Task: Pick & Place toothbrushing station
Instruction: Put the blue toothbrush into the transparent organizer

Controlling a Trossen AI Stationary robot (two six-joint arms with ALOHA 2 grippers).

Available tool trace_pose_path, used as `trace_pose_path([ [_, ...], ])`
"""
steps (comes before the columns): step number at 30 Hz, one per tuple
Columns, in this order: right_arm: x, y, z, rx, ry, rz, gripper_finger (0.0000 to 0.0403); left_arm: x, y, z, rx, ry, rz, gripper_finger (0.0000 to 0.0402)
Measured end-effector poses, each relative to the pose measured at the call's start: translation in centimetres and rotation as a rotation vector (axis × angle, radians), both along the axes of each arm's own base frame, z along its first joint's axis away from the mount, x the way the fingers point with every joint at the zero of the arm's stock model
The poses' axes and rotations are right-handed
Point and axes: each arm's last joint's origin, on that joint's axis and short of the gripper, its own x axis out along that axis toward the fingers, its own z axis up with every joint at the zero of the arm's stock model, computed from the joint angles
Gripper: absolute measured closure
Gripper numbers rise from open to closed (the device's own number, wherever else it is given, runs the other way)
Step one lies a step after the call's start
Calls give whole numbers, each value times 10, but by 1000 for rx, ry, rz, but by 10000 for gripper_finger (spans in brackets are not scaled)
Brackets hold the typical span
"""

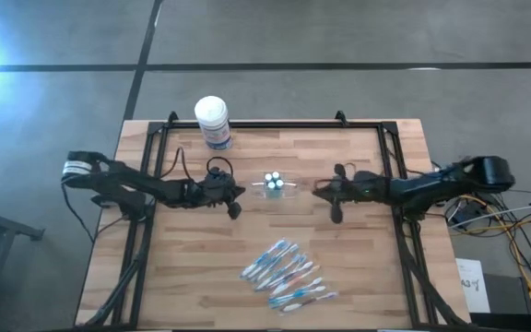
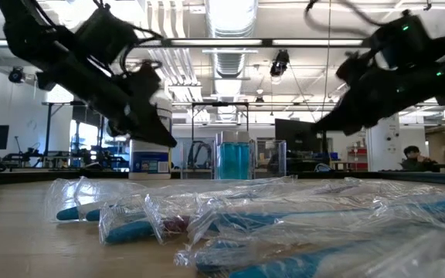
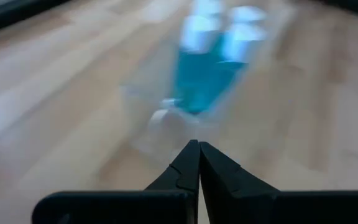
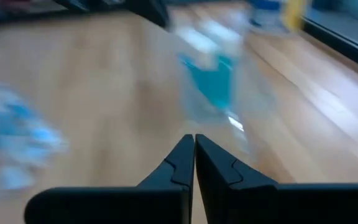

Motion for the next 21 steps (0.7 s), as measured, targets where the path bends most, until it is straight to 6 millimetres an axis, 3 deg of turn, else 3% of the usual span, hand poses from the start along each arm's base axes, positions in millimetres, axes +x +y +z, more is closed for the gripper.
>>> trace_pose_path([
  [5, -18, 6, 11, 26, -120, 90, 390, -2, -20, 18, -94, 34, -150, 397],
  [11, -37, 15, 18, -25, -338, 275, 390, 15, -55, 47, -117, 235, -245, 396],
  [16, -39, 16, 21, 6, -360, 293, 390, 33, -76, 65, -158, 245, -246, 394],
  [21, -39, 16, 19, -27, -343, 299, 390, 50, -87, 64, -212, 258, -243, 356],
])
